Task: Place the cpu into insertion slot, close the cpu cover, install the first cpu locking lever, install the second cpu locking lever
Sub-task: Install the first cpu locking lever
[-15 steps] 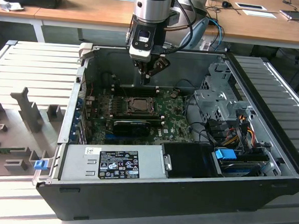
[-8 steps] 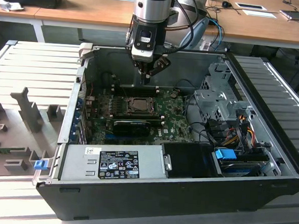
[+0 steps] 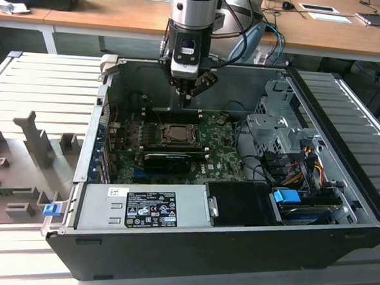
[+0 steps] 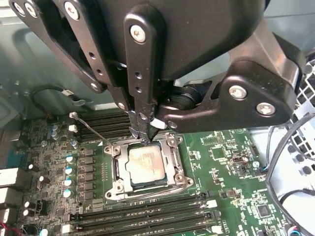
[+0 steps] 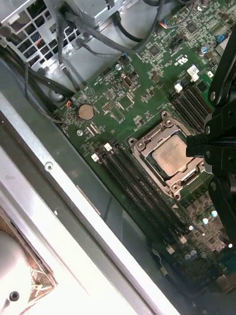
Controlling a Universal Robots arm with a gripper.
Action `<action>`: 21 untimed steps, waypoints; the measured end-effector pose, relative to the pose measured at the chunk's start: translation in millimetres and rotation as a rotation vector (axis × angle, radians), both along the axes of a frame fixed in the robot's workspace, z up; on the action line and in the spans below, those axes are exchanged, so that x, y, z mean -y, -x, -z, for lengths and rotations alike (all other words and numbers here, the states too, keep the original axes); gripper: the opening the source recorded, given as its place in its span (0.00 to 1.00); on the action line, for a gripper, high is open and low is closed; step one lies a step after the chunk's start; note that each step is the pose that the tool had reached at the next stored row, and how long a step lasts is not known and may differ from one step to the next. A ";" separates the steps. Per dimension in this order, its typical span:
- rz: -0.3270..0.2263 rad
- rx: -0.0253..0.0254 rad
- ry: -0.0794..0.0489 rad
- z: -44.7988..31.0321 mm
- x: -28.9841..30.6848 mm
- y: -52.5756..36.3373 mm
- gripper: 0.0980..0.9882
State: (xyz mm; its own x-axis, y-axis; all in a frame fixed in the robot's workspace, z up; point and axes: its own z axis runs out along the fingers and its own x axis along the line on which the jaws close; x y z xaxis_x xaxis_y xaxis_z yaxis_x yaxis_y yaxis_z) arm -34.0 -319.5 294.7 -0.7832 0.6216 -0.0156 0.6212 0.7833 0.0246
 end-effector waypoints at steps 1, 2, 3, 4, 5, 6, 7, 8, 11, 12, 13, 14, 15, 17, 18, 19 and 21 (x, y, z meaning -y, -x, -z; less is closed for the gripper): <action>-0.006 0.0000 0.000 0.0 0.0 0.0 0.01; -0.014 0.0000 0.000 0.0 0.0 0.0 0.01; -0.019 0.0000 0.000 0.0 0.0 0.0 0.01; -0.028 0.0000 0.000 0.0 0.0 0.0 0.01; -0.034 -0.0001 0.000 0.0 0.0 0.0 0.01; -0.040 -0.0001 0.000 0.0 0.0 0.0 0.01; -0.049 0.0000 0.000 0.0 0.0 0.0 0.01; -0.055 0.0000 0.000 0.0 0.0 0.0 0.01; -0.083 0.0000 0.000 0.0 0.0 0.0 0.01; -0.088 0.0000 0.000 0.0 0.0 0.0 0.01; -0.095 -0.0001 0.000 0.0 0.0 0.0 0.01; -0.107 0.0000 0.000 0.0 0.0 0.0 0.01; -0.115 0.0000 0.000 0.0 0.0 0.0 0.01; -0.134 0.0000 0.000 0.0 0.0 0.0 0.01; -0.143 0.0000 0.000 0.0 0.0 0.0 0.01; -0.152 -0.0001 0.000 0.0 0.0 0.0 0.01; -0.162 0.0000 0.000 0.0 0.0 0.0 0.01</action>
